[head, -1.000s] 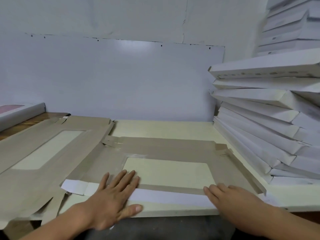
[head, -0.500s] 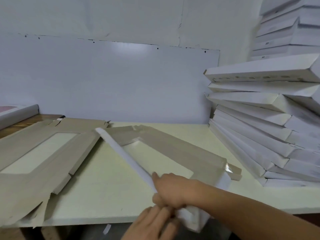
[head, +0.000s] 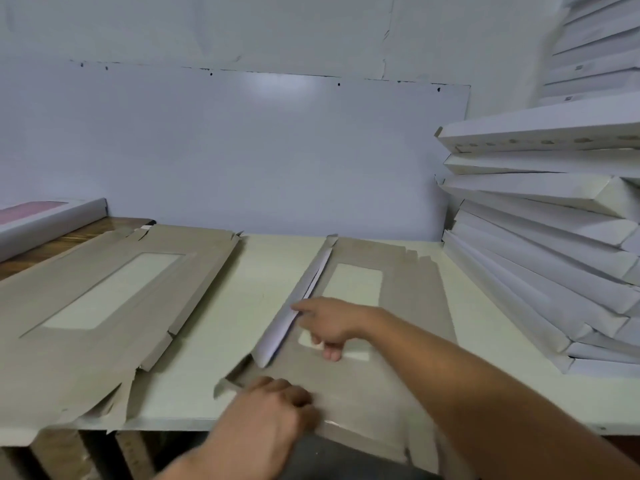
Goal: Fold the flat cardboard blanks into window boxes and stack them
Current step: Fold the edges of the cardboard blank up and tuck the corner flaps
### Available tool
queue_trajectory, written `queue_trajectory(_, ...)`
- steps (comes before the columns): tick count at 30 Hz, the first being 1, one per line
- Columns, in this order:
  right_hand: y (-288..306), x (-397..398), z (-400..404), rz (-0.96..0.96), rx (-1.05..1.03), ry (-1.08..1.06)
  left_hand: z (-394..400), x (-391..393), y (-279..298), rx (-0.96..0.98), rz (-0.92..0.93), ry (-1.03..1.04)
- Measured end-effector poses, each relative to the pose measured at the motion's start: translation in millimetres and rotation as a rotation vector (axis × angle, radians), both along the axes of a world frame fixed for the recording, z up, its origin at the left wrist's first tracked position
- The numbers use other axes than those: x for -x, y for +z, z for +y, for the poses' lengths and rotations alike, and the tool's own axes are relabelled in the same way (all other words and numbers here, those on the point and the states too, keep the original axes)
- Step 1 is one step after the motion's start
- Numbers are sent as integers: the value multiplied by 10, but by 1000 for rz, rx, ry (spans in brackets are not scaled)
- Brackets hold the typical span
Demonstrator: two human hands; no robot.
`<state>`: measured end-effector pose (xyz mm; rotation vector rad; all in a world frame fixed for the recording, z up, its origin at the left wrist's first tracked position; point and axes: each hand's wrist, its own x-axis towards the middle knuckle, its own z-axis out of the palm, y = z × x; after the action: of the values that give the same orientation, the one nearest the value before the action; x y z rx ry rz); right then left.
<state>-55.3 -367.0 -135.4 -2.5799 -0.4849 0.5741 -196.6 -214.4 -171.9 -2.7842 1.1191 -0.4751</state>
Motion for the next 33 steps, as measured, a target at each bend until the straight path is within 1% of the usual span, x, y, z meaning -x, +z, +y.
queue_trajectory(1,38,-24,-179,-114,157,69,117,-56,75,-26,22,50)
queue_trajectory(2,79,-44,-377,-199,295,125,238,-140,102,-14,51,54)
queue_trajectory(3,114,-56,-590,-233,399,168,366,-194,154,-15,115,83)
queue_trajectory(4,150,-60,-817,-202,485,189,483,-288,137,27,100,54)
queue_trajectory(5,181,-61,-1051,-149,573,188,604,-363,158,40,96,80)
queue_trajectory(6,199,-47,-1266,-106,666,179,720,-487,157,56,43,78)
queue_trajectory(8,174,-19,-1596,-93,800,152,930,-745,178,8,14,144)
queue_trajectory(10,93,21,-1727,-205,787,153,1079,-1014,193,-67,110,230)
queue_trajectory(11,37,26,-1740,-289,749,189,1126,-1125,202,-128,154,299)
queue_trajectory(13,-43,56,-1685,-440,643,201,1153,-1264,246,-221,139,388)
queue_trajectory(16,-64,130,-1541,-515,521,157,1136,-1252,328,-209,-25,576)
queue_trajectory(18,-61,187,-1445,-527,476,159,1042,-1126,444,-95,-164,647)
queue_trajectory(19,-69,220,-1400,-522,456,161,949,-1030,500,8,-225,618)
queue_trajectory(20,-83,256,-1353,-502,433,157,831,-905,542,120,-273,541)
queue_trajectory(22,-131,333,-1247,-430,353,132,544,-623,500,308,-330,272)
queue_trajectory(23,-164,375,-1186,-386,292,113,381,-465,415,339,-291,146)
queue_trajectory(24,-210,410,-1122,-347,216,93,219,-321,319,319,-187,69)
queue_trajectory(25,-261,444,-1048,-328,131,73,79,-213,223,265,-28,47)
queue_trajectory(27,-384,512,-894,-369,2,27,-99,-120,-4,94,293,117)
queue_trajectory(28,-454,541,-835,-414,-15,15,-145,-130,-107,28,378,144)
queue_trajectory(30,-593,571,-781,-478,57,31,-179,-206,-222,-23,441,139)
queue_trajectory(31,-649,576,-795,-476,124,45,-152,-249,-253,-34,460,131)
queue_trajectory(33,-721,567,-919,-407,223,39,-18,-334,-268,-23,503,139)
